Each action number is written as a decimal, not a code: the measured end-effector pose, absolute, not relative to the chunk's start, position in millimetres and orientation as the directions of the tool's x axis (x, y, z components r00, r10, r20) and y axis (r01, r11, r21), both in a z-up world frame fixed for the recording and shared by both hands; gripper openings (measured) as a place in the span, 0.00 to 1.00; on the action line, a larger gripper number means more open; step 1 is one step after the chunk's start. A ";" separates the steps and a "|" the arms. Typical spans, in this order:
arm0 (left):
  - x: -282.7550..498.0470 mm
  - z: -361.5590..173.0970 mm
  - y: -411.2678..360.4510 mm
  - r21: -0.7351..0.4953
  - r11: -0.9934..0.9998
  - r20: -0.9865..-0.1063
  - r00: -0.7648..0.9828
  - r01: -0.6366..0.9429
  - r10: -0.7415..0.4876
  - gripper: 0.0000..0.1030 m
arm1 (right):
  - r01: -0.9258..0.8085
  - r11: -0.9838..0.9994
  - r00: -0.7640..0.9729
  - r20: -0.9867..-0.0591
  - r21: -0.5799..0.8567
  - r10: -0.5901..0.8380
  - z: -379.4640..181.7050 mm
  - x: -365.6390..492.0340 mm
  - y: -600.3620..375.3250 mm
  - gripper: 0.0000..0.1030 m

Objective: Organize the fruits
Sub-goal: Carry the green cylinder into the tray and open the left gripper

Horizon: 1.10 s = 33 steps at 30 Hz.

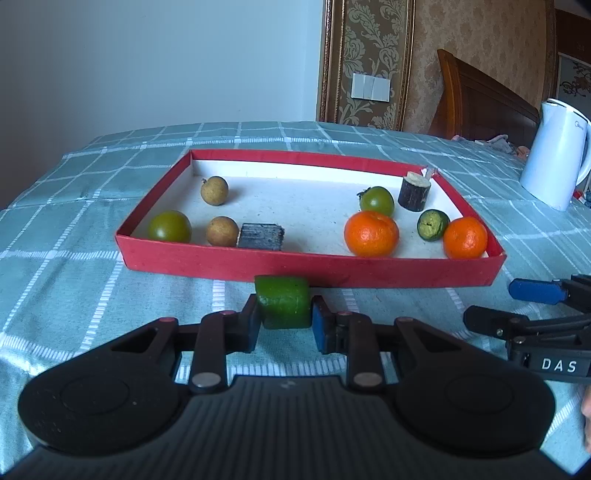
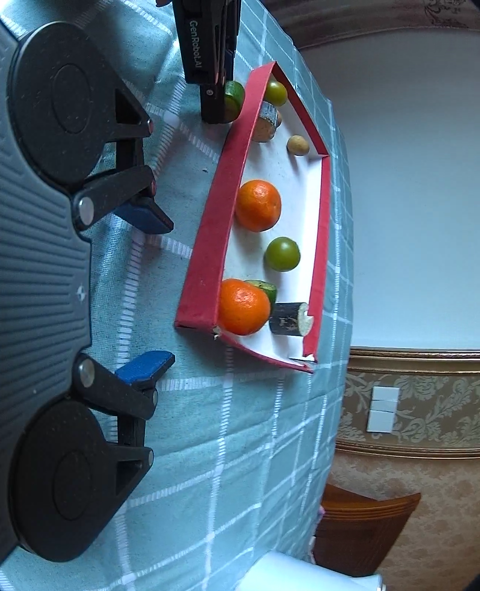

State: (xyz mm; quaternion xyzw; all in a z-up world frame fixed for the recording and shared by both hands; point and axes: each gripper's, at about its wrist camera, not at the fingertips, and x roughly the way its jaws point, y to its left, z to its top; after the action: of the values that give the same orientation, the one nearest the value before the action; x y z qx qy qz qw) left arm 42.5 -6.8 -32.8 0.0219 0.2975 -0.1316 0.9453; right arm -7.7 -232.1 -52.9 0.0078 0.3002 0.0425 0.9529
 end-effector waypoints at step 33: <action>185.5 -1.6 -28.2 0.044 0.982 -0.565 0.815 0.183 -0.127 0.25 | -0.042 0.999 0.802 -0.595 0.031 0.052 -55.0 -4.2 -232.9 0.93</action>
State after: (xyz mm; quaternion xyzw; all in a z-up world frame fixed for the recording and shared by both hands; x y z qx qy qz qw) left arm 185.5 -28.2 -1.6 0.0482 0.2928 -0.0815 0.9515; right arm -4.2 -232.9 -55.0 0.0081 0.3135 0.0249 0.9492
